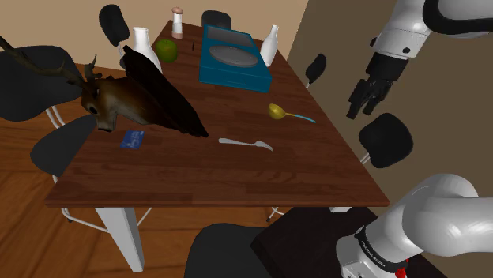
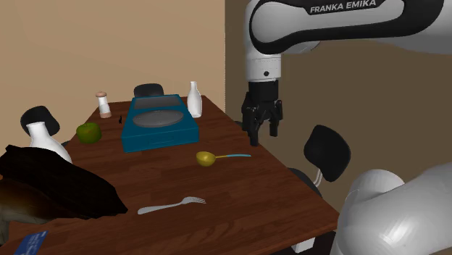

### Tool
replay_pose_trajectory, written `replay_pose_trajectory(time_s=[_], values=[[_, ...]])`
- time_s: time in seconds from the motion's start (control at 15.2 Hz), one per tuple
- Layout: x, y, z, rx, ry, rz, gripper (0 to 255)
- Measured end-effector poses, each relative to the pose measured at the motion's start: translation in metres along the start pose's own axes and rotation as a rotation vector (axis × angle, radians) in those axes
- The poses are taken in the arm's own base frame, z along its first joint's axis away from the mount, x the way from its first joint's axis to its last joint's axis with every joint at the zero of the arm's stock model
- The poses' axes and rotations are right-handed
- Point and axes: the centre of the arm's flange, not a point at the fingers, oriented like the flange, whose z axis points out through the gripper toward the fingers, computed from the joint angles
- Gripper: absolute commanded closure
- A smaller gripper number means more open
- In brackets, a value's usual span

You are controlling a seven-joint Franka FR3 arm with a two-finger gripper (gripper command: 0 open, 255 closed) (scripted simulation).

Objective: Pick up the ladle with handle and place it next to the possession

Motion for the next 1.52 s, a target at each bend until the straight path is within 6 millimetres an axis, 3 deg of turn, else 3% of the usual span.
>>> replay_pose_trajectory(time_s=[0.2,0.59,0.92,1.12,1.52], values=[[0.006,0.009,0.01,-0.008,0.01,-0.045,0],[0.044,0.047,0.047,-0.049,0.064,-0.268,0],[0.086,0.075,0.08,-0.084,0.111,-0.464,0],[0.117,0.088,0.091,-0.106,0.141,-0.582,0],[0.18,0.101,0.122,-0.148,0.199,-0.817,0]])
